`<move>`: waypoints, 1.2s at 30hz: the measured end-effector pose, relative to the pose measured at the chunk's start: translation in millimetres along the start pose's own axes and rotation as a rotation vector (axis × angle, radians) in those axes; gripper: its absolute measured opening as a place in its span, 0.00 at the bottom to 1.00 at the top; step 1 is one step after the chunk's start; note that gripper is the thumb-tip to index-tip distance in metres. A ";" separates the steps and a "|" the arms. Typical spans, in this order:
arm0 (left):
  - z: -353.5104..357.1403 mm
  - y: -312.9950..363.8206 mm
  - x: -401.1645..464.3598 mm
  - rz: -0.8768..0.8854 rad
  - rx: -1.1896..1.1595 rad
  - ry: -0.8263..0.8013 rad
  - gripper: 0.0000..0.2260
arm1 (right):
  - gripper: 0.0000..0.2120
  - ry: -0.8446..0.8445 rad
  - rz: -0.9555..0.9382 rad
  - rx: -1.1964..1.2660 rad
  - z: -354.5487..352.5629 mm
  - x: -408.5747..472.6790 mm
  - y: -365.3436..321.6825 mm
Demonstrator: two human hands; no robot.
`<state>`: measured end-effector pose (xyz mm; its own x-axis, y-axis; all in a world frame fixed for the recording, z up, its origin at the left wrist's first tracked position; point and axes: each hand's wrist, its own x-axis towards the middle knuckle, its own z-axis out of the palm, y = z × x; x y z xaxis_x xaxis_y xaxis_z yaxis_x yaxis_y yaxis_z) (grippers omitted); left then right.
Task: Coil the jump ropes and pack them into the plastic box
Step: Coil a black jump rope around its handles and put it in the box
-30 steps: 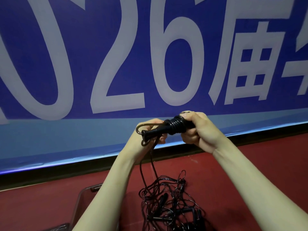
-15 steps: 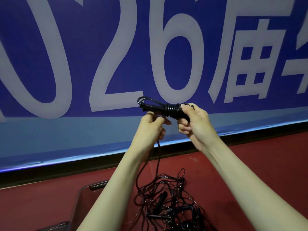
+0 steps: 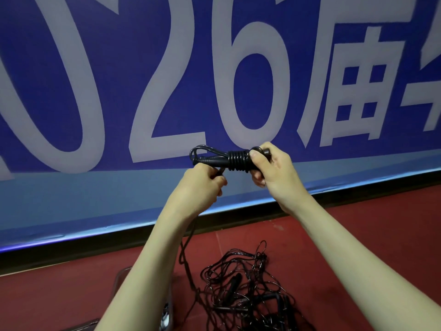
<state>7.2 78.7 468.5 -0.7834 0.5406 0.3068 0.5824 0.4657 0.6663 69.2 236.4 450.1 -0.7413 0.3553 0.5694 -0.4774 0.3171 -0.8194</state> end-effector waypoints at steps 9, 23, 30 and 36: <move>7.8 -9.9 -3.8 -0.045 0.113 0.018 0.11 | 0.12 0.013 -0.095 -0.319 15.7 -7.4 5.6; 21.3 -11.4 -3.0 0.073 0.451 0.276 0.10 | 0.10 -0.076 -0.224 -0.640 6.0 -5.4 0.6; 13.3 -13.4 -5.9 0.290 0.568 0.280 0.14 | 0.14 -0.141 -0.065 -0.690 -19.2 5.6 -23.4; 11.7 -12.9 -8.7 0.692 0.500 0.056 0.10 | 0.14 -0.384 0.097 -0.775 -34.5 4.2 -34.3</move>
<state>9.0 76.2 449.3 -0.2177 0.7880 0.5759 0.9507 0.3047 -0.0577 98.8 257.3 482.8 -0.9365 0.1351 0.3235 -0.0515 0.8598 -0.5080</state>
